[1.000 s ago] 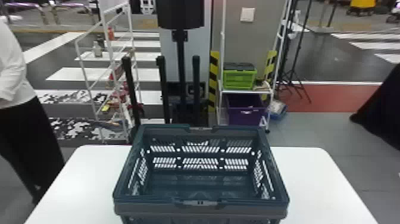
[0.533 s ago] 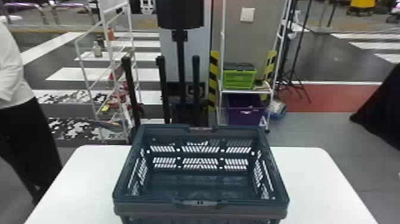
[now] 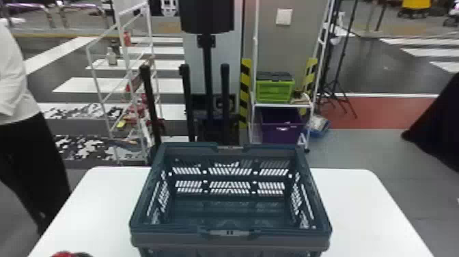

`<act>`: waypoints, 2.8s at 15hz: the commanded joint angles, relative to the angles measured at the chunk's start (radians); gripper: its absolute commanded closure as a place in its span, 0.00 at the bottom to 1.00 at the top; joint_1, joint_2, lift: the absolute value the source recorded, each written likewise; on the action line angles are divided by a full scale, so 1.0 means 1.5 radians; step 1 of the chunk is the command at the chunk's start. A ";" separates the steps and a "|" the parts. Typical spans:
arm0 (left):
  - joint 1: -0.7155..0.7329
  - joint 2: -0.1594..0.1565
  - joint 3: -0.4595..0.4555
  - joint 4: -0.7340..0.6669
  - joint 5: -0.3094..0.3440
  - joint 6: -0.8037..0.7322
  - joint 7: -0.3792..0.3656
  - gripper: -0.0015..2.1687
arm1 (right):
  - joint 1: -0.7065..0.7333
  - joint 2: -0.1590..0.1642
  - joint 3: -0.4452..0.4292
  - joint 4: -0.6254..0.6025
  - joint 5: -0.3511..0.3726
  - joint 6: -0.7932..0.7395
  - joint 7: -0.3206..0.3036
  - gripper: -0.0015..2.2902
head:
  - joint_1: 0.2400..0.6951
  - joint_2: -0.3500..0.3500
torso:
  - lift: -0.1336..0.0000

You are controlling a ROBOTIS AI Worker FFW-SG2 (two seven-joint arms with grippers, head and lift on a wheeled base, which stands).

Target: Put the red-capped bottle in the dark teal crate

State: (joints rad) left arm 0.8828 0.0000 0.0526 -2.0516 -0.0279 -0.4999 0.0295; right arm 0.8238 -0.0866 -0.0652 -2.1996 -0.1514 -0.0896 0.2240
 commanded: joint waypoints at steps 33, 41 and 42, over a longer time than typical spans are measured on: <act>-0.917 0.046 -0.288 0.375 -0.197 1.032 -0.542 0.99 | 0.053 0.043 -0.055 -0.001 0.000 -0.059 0.006 0.06 | 0.57 0.50 | 1.00; -1.026 0.008 -0.366 0.580 -0.339 1.069 -0.640 0.99 | 0.056 0.046 -0.055 0.011 -0.002 -0.088 0.005 0.06 | 0.57 0.50 | 1.00; -1.027 -0.002 -0.345 0.606 -0.379 1.061 -0.654 0.99 | 0.056 0.046 -0.055 0.012 -0.002 -0.090 0.005 0.06 | 0.57 0.50 | 1.00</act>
State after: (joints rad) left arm -0.6445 0.0275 -0.4967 -1.2154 -0.5200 1.1019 -0.9340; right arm 0.9077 -0.0168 -0.1473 -2.1838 -0.1543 -0.2190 0.2315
